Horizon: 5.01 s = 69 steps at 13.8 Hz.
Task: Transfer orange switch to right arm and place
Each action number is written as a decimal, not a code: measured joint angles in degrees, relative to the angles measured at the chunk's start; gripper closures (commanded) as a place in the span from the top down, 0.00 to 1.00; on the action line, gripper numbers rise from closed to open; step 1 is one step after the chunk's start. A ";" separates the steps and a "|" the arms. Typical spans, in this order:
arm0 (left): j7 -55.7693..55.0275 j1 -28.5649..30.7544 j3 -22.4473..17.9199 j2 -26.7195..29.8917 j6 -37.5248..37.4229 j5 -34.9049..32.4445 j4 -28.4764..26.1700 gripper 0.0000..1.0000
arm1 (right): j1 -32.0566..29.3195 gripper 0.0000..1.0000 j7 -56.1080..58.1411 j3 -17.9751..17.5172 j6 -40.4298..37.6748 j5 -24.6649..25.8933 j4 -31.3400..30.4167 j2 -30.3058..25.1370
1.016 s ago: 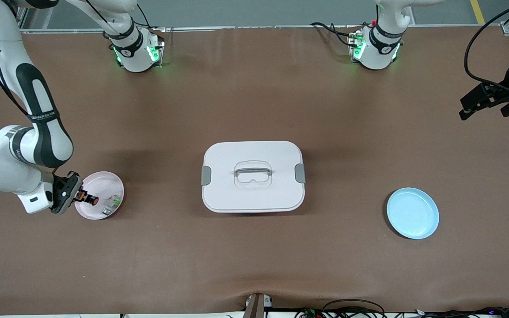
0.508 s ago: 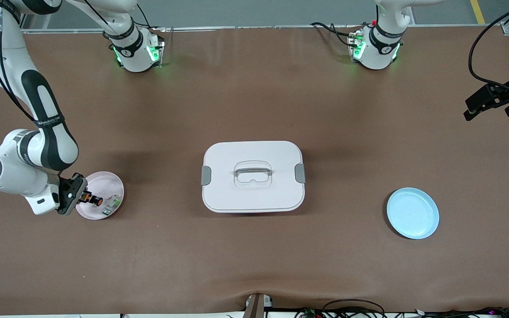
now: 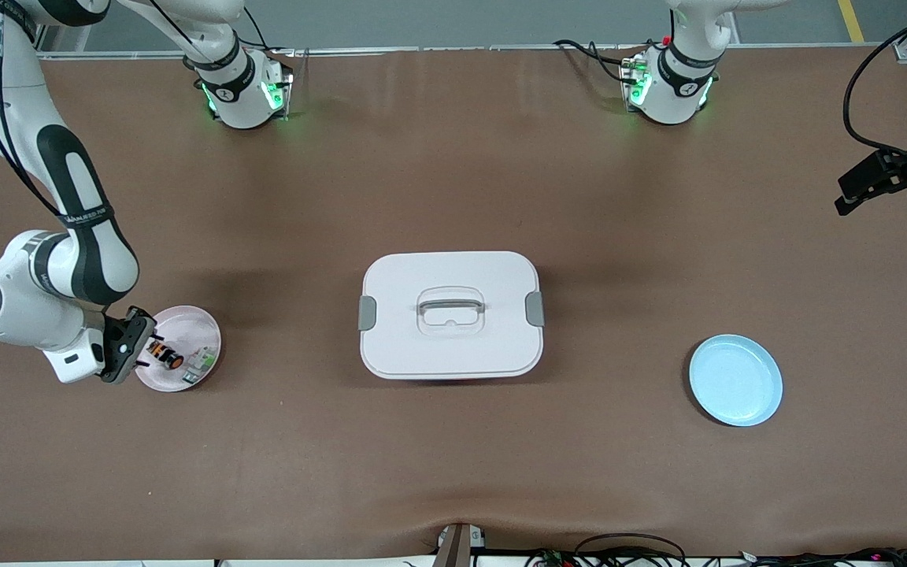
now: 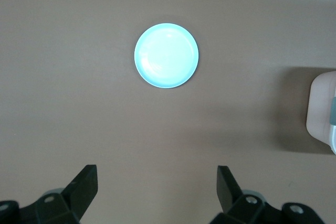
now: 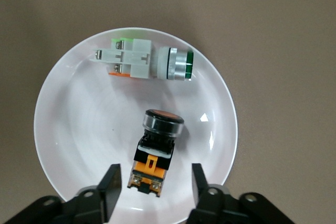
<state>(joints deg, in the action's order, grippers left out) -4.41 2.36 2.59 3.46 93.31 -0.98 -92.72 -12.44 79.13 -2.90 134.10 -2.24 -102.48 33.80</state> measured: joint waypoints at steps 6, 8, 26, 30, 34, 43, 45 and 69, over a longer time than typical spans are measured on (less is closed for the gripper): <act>0.04 0.14 0.00 0.00 0.27 0.00 0.00 1.00 | -0.05 1.00 -0.57 -0.06 -2.91 -0.13 2.63 -0.25; 0.04 0.14 0.00 0.00 0.31 0.00 -0.01 1.00 | 0.10 1.00 -3.62 -0.27 -9.36 -0.16 5.07 -0.90; 0.05 -0.11 0.36 -0.41 0.54 0.27 -0.12 1.00 | 5.45 1.00 -55.17 -2.45 -33.35 -0.13 1.81 -24.27; 0.05 -0.12 0.36 -0.65 0.55 0.27 -0.15 1.00 | 5.53 1.00 -62.01 -2.50 -35.36 -0.16 1.37 -27.92; 0.04 -0.14 0.40 -0.65 0.57 0.27 -0.15 1.00 | 5.83 1.00 -67.11 -2.14 -36.77 -0.21 1.38 -31.38; 0.05 -0.17 0.42 -0.62 0.59 0.27 -0.16 1.00 | 8.54 1.00 -69.63 4.22 -49.11 -0.22 10.45 -33.79; 0.05 -0.17 0.42 -0.54 0.57 0.27 -0.14 1.00 | 9.03 1.00 -73.24 4.14 -51.05 -0.22 11.70 -33.82; 0.07 -0.88 0.69 -1.02 0.57 0.27 0.55 1.00 | 9.18 1.00 -75.86 4.97 -45.97 1.62 7.58 -42.08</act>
<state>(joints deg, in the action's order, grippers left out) -4.33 1.48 3.28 2.44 93.89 -0.71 -92.17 -3.27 3.27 2.07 88.13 -0.62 -94.90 -8.28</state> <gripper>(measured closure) 0.000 0.000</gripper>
